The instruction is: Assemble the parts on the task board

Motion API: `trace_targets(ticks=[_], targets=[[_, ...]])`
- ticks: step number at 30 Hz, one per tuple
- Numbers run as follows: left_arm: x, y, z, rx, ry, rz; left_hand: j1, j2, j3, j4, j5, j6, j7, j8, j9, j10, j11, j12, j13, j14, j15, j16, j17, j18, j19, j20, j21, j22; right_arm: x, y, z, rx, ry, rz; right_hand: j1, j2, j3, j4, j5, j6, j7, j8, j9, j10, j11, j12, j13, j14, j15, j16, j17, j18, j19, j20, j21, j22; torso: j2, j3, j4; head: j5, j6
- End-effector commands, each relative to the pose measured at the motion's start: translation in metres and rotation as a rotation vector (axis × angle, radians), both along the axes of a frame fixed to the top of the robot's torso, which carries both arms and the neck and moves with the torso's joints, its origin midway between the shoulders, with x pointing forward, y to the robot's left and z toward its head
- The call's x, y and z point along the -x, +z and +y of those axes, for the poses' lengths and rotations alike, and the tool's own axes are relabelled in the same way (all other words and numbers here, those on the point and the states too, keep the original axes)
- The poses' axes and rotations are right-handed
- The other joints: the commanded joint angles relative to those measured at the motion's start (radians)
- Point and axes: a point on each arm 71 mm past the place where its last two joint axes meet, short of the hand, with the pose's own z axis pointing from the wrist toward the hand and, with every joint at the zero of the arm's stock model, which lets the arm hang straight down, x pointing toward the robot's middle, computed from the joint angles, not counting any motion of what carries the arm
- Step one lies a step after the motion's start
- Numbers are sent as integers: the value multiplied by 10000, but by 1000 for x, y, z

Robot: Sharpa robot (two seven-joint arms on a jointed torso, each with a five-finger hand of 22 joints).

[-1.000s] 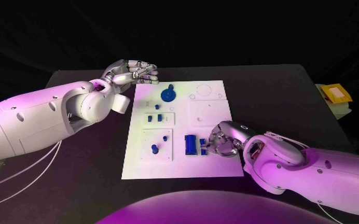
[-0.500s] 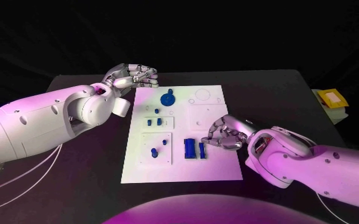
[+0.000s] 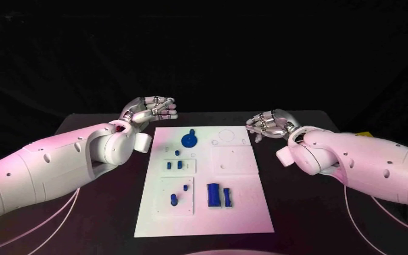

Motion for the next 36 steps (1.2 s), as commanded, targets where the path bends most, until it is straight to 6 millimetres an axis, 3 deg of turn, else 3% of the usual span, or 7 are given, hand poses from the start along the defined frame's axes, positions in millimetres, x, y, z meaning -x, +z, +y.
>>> trace_targets(ticks=[1, 10, 11, 12, 20, 21, 36], targets=[[-7, 0, 8, 398, 1329, -589, -101, 79, -76, 8, 14, -21, 45, 18, -27, -284, 100, -178, -36, -423, 128, -328, -124, -25, -182, 141, -213, -101, -15, 1, -2, -2785, -417, 226, -111, -158, 205, -19, 8, 53, 171, -274, -279, -103, 192, -1029, -1433, -544, 279, -1405, -607, 82, -346, 239, -970, -992, -200, 22, 11, 54, 349], [-16, -14, 6, 442, 1884, -662, -142, 237, -301, -8, 6, -249, 66, -70, -293, -901, 345, -829, -50, -1405, 510, -1273, -759, -44, -1136, 570, -1206, -659, -45, 3, -7, -3265, -843, -478, -336, 44, 51, -119, 59, -113, 504, -1078, -1166, -660, 816, -2550, -4335, -2220, 1147, -4416, -2335, 112, -1721, 1174, -2453, -4083, -276, 68, 34, 69, 829], [-14, -14, 5, 171, 1343, -332, -4494, 2019, -4594, -2816, -498, -8329, -2126, -2841, -2596, -10517, -1593, -1980, -670, -10219, -1217, -2155, -3607, -1783, -9562, -2271, -2358, -1795, -42, 0, -8, -2176, -1054, -219, -4615, 1358, -2866, -2848, -1057, -8983, -1487, -2311, -5405, -3659, -818, -3723, -6394, -11757, -172, -6730, -6606, -1716, -10720, -1261, -3070, -9997, -235, 45, 19, 76, 677], [-14, -14, 4, 166, 1348, -333, -4660, 2019, -4594, -2816, -498, -8329, -2126, -2841, -2596, -10517, -1593, -1980, -670, -10219, -1217, -2155, -3607, -1783, -9562, -2271, -2358, -1795, -42, 0, -8, -2187, -1060, -228, -4789, 1358, -2866, -2848, -1057, -8983, -1487, -2311, -5405, -10668, -818, -3723, -6394, -11757, -172, -6730, -6606, -1716, -10720, -1261, -3070, -9997, -235, 47, 24, 75, 687], [-3, -12, -8, -76, 1629, -406, -7467, 2019, -4594, -2816, -498, -8329, -2126, -2841, -2596, -10517, -1593, -1980, -670, -10219, -1217, -2155, -3607, -1783, -9562, -2271, -2358, -1795, -28, 5, 9, -2731, -1375, -663, -7555, 1358, -2866, -2848, -1057, -8983, -1487, -2311, -5405, -10668, -818, -3723, -6394, -11757, -172, -6730, -6606, -1716, -10720, -1261, -3070, -9997, -250, 120, 275, 54, 1150], [-1, -11, -11, -128, 1690, -425, -14672, 2019, -4594, -2816, -498, -8329, -2126, -2841, -2596, -10517, -1593, -1980, -670, -10219, -1217, -2155, -3607, -1783, -9562, -2271, -2358, -1795, -25, 6, 12, -2842, -1447, -754, -14623, 1358, -2866, -2848, -1057, -8983, -1487, -2311, -5405, -10668, -818, -3723, -6394, -11757, -172, -6730, -6606, -1716, -10720, -1261, -3070, -9997, -252, 129, 309, 51, 1213], [44, 7, -51, -949, 2754, -896, -14672, 2019, -4594, -2816, -498, -8329, -2126, -2841, -2596, -10517, -1593, -1980, -670, -10219, -1217, -2155, -3607, -1783, -9562, -2271, -2358, -1795, 27, 36, 57, -4167, -2599, -1930, -14623, 1358, -2866, -2848, -1057, -8983, -1487, -2311, -5405, -10668, -818, -3723, -6394, -11757, -172, -6730, -6606, -1716, -10720, -1261, -3070, -9997, -258, 155, 398, 43, 1377]])
